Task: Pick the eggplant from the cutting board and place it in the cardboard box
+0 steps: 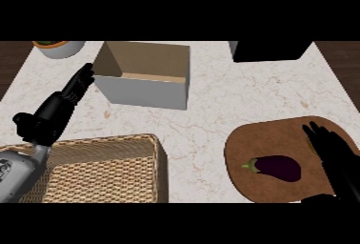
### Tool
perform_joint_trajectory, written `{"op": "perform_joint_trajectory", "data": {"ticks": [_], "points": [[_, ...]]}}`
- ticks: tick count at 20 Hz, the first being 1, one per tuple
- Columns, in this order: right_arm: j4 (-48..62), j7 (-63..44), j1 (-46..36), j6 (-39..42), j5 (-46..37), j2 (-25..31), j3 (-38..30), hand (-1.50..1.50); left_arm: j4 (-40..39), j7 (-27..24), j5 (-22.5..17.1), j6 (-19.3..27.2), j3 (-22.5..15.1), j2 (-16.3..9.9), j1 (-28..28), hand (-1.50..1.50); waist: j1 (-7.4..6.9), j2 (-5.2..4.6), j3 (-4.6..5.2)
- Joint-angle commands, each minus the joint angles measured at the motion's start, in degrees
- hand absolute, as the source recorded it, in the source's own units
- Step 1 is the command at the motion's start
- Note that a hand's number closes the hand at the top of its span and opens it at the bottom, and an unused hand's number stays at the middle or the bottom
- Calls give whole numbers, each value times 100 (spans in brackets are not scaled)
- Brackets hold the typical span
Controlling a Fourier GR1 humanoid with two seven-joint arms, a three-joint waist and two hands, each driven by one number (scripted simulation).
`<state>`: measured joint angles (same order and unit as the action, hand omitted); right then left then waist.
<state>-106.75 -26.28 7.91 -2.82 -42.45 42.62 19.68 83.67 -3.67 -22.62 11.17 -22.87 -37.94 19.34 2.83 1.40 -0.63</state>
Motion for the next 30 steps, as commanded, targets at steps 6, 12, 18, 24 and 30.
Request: {"op": "perform_joint_trajectory", "data": {"ticks": [6, 12, 18, 24, 30], "points": [[-1693, -2676, -361, 1980, 650, -431, 223, -150, 177, 147, 232, 88, -536, 702, -230, 0, -272, -127, 86], [-1267, -3031, -739, 1961, 466, -1008, 486, -150, 23, 336, 509, 286, -692, 1140, 45, 0, -298, -154, 66], [-788, -3027, -905, 2100, 493, -1135, 380, -150, 47, 385, 428, 155, -581, 1092, 51, 0, -307, -151, 64], [52, -2811, -1132, 2066, 366, -1315, 324, -150, -147, 221, 431, 83, -579, 1146, 43, 0, -329, -172, 64], [-168, -2544, -1012, 1939, 160, -1284, 308, -150, -46, 172, 447, 40, -509, 1024, -93, 0, -266, -136, 65]]}}
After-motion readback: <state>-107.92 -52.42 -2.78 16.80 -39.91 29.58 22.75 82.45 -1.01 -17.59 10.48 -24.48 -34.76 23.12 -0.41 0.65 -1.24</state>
